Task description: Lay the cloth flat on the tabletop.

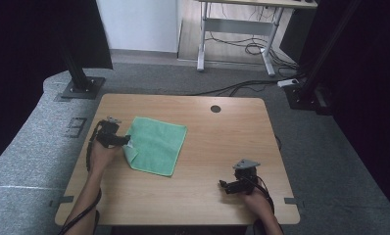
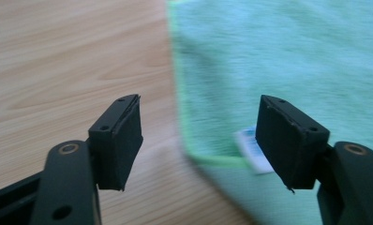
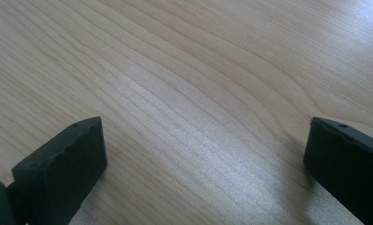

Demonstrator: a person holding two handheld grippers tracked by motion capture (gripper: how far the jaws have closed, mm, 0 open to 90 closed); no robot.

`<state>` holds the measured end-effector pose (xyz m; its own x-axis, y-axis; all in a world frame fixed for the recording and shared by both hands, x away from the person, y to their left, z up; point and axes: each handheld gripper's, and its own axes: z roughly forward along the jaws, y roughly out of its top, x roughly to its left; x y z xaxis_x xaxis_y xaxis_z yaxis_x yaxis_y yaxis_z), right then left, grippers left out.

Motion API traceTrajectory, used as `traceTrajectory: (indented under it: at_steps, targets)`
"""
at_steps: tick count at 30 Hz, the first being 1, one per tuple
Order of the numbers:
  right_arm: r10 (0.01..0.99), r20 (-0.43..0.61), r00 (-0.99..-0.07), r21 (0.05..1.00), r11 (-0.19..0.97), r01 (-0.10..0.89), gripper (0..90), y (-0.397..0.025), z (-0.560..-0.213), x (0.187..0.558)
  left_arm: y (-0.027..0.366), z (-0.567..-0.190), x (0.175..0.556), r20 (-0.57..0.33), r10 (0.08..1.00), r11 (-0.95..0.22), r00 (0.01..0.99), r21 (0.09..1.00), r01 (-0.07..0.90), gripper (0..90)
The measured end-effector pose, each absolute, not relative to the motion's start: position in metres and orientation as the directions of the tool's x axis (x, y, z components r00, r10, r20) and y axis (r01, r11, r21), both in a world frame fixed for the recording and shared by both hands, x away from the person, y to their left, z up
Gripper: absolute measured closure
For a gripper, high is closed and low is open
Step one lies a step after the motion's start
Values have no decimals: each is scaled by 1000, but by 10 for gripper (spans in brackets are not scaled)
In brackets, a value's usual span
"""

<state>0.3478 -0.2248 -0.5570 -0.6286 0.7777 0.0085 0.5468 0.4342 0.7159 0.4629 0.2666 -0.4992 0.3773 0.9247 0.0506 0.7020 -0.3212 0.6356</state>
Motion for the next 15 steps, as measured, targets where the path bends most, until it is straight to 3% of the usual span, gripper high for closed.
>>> traceTrajectory:
  at_steps: [8,15]
  targets:
    - [778,9,-629,716,434,547,0,-225,-557,348,239,-524,458,33,890,-382,454,599,704,254]
    - [778,9,-629,716,434,547,0,-225,-557,348,251,-526,441,95,903,-394,418,571,720,263]
